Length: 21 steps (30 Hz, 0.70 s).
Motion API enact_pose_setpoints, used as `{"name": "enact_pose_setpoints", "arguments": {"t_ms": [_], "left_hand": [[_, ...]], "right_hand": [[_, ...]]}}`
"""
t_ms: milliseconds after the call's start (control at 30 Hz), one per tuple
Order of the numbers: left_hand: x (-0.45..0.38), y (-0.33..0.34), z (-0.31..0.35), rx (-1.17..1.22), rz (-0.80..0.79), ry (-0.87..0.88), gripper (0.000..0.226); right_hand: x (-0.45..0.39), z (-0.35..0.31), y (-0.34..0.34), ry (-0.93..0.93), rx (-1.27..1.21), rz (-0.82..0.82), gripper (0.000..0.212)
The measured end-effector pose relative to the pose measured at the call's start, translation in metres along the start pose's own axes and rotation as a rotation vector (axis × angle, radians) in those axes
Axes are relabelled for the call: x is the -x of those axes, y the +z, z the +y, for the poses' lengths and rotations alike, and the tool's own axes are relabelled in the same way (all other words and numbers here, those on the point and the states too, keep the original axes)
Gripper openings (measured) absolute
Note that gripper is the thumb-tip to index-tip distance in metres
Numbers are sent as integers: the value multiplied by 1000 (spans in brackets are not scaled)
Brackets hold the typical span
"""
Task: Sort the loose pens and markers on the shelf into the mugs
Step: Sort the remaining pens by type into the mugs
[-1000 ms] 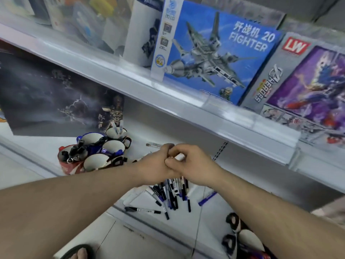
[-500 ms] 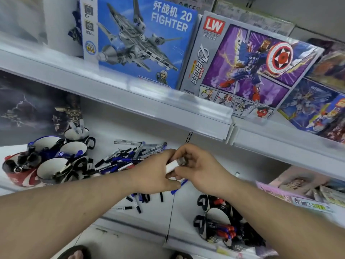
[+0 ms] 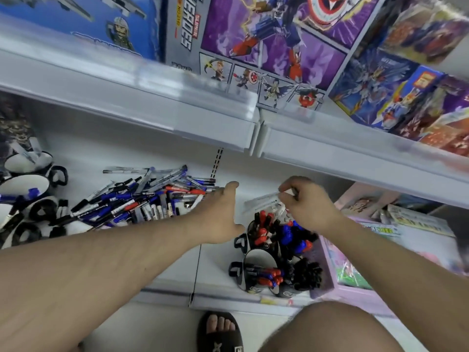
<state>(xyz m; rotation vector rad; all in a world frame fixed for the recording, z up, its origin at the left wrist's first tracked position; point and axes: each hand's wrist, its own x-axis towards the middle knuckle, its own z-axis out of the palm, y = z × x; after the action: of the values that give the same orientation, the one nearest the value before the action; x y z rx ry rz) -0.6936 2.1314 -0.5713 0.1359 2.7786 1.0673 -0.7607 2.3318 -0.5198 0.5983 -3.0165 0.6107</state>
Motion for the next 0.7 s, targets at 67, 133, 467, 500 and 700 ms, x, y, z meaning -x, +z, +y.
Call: {"name": "enact_pose_setpoints", "arguments": {"t_ms": [67,133,467,500,700], "left_hand": [[-9,6,5,9,-55,28,97],[-14,11,7,-17,-119,50,93],[-30,22,-1,-17,-215,-4,89],[-31,23,0,-12,-218,-8,88],[-31,20,-1,2,-249,-29,88]], "right_hand": [[-5,30,-9,64,80,40,16],[-11,52,-14,121,155,61,20],[-50,96,22,152,384,10,24],[-54,99,29,150,378,-20,24],[-76,112,69,177,329,-163,22]]}}
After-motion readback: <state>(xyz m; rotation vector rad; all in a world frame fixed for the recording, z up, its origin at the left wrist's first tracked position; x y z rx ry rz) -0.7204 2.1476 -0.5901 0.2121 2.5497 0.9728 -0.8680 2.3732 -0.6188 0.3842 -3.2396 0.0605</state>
